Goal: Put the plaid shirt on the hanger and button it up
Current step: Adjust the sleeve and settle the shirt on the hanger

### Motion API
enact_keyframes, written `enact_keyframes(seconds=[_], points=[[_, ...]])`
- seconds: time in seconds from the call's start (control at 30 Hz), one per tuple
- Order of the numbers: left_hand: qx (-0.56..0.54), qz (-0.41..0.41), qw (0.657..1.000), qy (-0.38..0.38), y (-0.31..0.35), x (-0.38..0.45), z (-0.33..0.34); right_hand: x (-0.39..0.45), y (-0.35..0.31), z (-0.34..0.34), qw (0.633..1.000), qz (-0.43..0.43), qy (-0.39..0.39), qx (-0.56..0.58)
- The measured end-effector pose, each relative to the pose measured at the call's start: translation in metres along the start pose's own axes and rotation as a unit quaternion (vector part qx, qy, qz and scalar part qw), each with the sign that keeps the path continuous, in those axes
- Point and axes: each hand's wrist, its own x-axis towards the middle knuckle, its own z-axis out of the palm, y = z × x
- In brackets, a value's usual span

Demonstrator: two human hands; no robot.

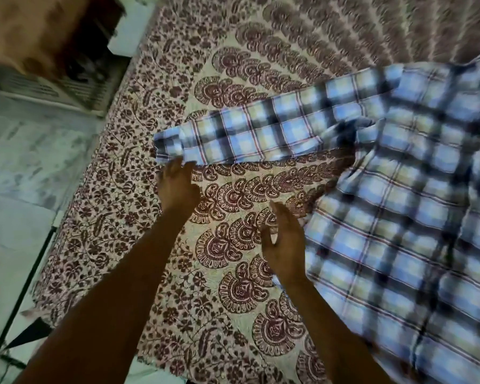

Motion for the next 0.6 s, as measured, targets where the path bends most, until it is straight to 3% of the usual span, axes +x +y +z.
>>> enact_keyframes(seconds=[0.33,0.43,0.5,0.53,0.6], points=[[0.049,0.035,0.997,0.048,-0.051,0.086,0.018,-0.017,-0.030,0.082,0.997,0.057,-0.016,-0.058],[-0.051,0.068,0.996,0.002,-0.047,0.082,-0.009,-0.008,-0.051,0.088,0.998,0.057,-0.018,-0.014],[-0.245,0.101,0.961,-0.078,-0.040,0.069,-0.040,0.000,-0.070,0.088,0.987,0.102,-0.033,0.119],[-0.355,0.099,0.920,-0.129,-0.034,0.059,-0.056,0.005,-0.080,0.086,0.964,0.153,-0.061,0.207],[-0.512,0.063,0.826,-0.229,-0.023,0.038,-0.076,0.013,-0.092,0.084,0.873,0.274,-0.105,0.388]])
